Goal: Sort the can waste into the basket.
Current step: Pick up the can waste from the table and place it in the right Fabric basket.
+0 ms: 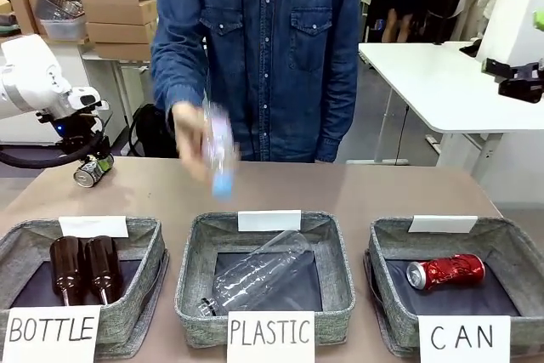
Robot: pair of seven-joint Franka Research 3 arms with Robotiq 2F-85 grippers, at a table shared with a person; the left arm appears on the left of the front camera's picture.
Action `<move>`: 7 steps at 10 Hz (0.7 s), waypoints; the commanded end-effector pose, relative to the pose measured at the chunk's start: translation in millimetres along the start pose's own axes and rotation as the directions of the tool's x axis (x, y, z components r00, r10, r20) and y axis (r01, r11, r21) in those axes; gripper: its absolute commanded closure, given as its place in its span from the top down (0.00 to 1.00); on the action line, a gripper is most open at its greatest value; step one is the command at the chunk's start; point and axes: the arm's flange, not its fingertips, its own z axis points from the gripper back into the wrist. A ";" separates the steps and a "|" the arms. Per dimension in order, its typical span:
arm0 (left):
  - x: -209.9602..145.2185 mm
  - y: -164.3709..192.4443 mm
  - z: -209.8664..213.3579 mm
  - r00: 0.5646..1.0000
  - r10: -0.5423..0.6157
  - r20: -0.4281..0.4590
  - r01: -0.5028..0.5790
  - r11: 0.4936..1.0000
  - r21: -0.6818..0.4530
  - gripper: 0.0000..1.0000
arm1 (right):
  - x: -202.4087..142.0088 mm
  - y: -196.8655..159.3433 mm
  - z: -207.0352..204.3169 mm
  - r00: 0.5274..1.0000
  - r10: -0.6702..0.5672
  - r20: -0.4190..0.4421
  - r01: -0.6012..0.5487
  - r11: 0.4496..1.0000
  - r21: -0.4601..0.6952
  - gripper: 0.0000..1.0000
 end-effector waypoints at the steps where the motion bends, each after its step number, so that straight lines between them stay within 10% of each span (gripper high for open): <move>1: -36.6 9.5 62.4 0.998 -0.007 0.057 0.008 1.000 -0.020 0.00 | 0.1 1.4 1.9 1.000 0.012 -0.012 -0.012 1.000 -0.001 1.00; 4: -130.3 2.7 143.1 0.977 -0.072 0.198 0.088 0.994 -0.070 0.00 | 0.1 1.4 1.9 1.000 0.012 -0.012 -0.012 1.000 -0.001 1.00; 7: -236.6 -59.0 177.5 0.872 -0.332 0.359 0.417 0.888 -0.193 0.00 | 0.1 1.4 1.9 1.000 0.012 -0.012 -0.012 1.000 -0.001 1.00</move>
